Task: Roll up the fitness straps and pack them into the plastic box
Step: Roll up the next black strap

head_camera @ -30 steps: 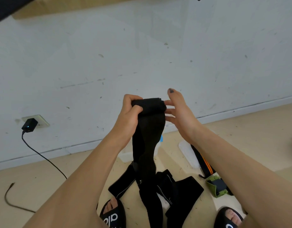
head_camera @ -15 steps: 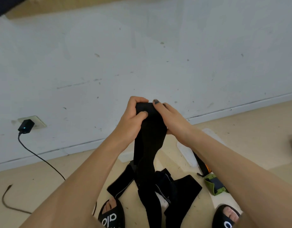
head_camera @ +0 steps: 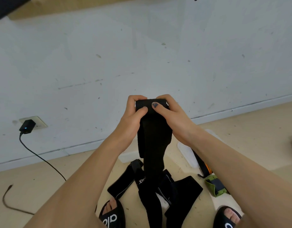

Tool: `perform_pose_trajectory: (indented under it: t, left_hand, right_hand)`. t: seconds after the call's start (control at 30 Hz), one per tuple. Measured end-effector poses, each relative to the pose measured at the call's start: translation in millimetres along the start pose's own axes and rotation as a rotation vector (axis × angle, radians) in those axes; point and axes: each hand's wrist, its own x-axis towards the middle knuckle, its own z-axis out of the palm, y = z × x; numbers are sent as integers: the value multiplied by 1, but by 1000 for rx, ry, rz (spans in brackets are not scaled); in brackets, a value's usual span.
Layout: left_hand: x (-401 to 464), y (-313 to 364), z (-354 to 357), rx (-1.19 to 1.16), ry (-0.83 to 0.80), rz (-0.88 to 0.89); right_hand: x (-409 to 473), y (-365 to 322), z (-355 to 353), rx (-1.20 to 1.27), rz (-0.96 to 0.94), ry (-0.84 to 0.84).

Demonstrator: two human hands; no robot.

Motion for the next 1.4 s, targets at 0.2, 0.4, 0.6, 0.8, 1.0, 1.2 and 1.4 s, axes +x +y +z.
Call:
perform_pose_trajectory:
  t: [0.2,0.4,0.6,0.8,1.0,1.2,1.4]
  left_hand:
    - [-4,2,2,76,70,57]
    - [-7,3,10,83,19,14]
    - [-4,-1,9,-47,17,-1]
    - [-2,0,3,-9,-18,-79]
    - [-3,0,-6,57,68,31]
    - [-5,-1,0,118,28,32]
    - [-8,-5,4,154,26,-12]
  right_hand:
    - [0,1,3,39,201,-71]
    - [-1,6,7,15,194,23]
    - [-3,5,7,93,106,57]
    - [-2,3,4,72,33,54]
    - [0,3,6,129,191,-22]
    - [0,11,13,10,152,64]
    - [-3,12,20,5,192,95]
